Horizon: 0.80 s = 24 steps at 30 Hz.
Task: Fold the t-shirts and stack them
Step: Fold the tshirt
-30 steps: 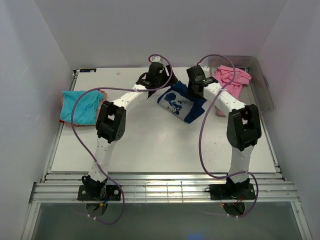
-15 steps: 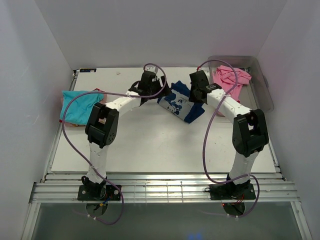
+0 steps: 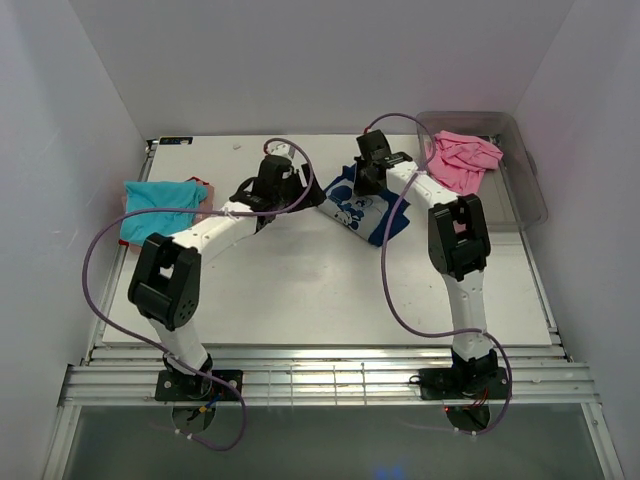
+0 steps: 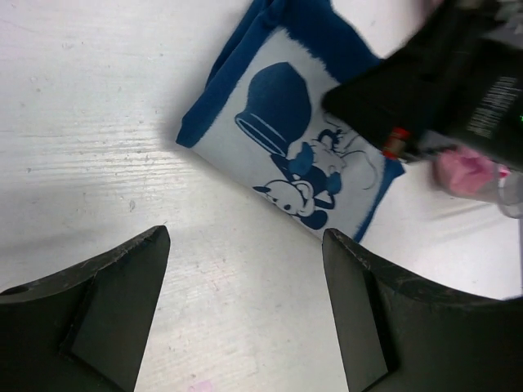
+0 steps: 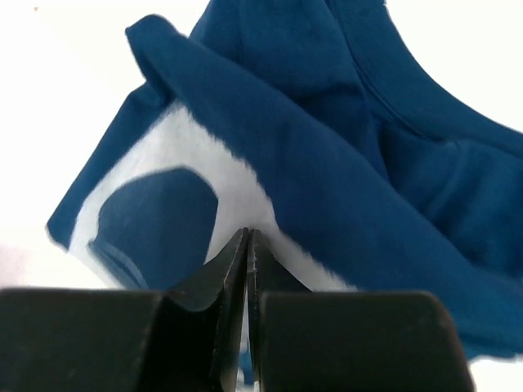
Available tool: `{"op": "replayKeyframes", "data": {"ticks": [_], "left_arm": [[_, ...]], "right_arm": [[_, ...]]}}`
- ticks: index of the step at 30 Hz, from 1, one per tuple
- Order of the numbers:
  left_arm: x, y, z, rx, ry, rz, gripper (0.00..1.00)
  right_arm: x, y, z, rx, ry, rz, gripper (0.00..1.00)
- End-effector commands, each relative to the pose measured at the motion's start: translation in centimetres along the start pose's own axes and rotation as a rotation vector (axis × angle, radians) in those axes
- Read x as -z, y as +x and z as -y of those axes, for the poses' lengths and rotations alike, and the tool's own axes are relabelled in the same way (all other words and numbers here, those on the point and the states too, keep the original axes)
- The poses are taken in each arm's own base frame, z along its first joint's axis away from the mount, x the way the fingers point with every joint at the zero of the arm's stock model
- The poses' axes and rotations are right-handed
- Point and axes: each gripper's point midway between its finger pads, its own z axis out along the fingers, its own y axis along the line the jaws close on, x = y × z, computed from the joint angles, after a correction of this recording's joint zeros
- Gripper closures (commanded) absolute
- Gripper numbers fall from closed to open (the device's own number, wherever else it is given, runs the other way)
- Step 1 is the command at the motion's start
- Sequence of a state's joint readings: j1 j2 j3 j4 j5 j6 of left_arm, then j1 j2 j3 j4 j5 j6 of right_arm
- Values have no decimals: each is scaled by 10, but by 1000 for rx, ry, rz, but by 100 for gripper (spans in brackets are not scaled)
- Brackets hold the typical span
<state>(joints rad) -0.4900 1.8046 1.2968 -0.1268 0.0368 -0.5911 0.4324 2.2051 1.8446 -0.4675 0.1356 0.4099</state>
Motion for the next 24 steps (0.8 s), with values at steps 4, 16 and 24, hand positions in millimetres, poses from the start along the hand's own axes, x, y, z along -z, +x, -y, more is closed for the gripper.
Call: {"op": "replayKeyframes", "data": {"ticks": [4, 16, 24], "left_arm": [[58, -25, 10, -5, 38, 109, 14], [103, -17, -19, -12, -72, 145, 14], [112, 22, -38, 28, -83, 79, 14]], "right_arm": [[-26, 22, -4, 56, -2, -122, 92], [12, 134, -44, 214, -139, -326, 92], [68, 173, -70, 231, -198, -318, 92]]}}
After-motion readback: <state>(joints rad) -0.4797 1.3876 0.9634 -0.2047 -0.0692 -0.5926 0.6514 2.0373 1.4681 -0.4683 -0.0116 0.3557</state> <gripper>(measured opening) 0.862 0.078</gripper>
